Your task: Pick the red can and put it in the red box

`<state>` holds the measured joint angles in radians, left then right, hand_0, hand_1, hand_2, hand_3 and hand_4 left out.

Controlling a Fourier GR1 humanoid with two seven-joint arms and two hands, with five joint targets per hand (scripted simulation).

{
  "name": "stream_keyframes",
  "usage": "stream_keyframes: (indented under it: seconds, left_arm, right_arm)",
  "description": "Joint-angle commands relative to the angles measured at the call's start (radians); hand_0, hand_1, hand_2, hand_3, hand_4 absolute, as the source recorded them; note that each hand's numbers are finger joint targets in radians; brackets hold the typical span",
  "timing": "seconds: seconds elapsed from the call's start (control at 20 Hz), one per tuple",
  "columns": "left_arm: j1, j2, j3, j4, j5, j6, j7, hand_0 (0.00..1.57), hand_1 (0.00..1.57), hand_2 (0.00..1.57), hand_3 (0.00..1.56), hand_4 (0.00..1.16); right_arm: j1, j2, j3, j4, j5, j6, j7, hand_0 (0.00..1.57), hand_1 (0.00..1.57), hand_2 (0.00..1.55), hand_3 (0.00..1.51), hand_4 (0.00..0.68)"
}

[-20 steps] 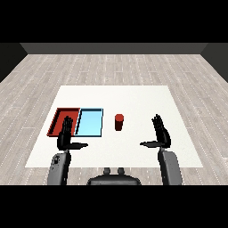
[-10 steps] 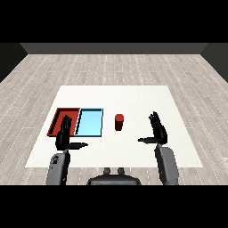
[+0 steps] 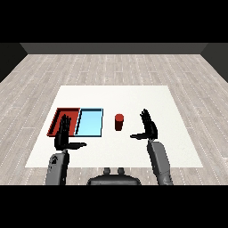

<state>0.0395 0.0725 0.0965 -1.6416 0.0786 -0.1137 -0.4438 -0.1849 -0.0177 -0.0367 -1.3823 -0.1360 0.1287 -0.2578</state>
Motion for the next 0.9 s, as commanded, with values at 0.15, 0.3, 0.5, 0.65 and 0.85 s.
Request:
stream_keyframes:
  seconds: [0.15,0.3,0.5,0.65,0.85]
  left_arm:
    - [-0.01,0.003,0.021,0.047,0.01,-0.016,-0.037,0.0,0.0,0.0,0.0,0.0]
    - [0.051,-0.02,-0.005,-0.024,0.005,-0.01,-0.033,0.0,0.0,0.0,0.0,0.0]
    - [0.024,-0.05,-0.033,0.009,-0.027,0.025,-0.037,0.0,0.0,0.0,0.0,0.0]
    - [-0.036,-0.021,0.001,0.059,-0.003,0.008,-0.035,0.0,0.0,0.0,0.0,0.0]
    - [-0.082,0.015,0.047,0.056,0.048,-0.017,0.009,0.0,0.0,0.0,0.0,0.0]
  right_arm:
    - [-0.026,0.017,0.036,0.093,-0.045,-0.014,-0.046,0.0,0.0,0.0,0.0,0.0]
    - [-0.061,0.017,0.059,0.165,-0.05,-0.028,-0.075,0.0,0.0,0.0,0.0,0.0]
    - [-0.098,0.018,0.095,0.197,-0.045,-0.081,-0.071,0.0,0.0,0.0,0.0,0.0]
    - [-0.139,0.018,0.133,0.294,-0.076,-0.12,-0.147,0.0,0.0,0.0,0.0,0.0]
    - [-0.148,0.018,0.107,0.381,-0.051,-0.078,-0.222,0.0,0.0,0.0,0.0,0.0]
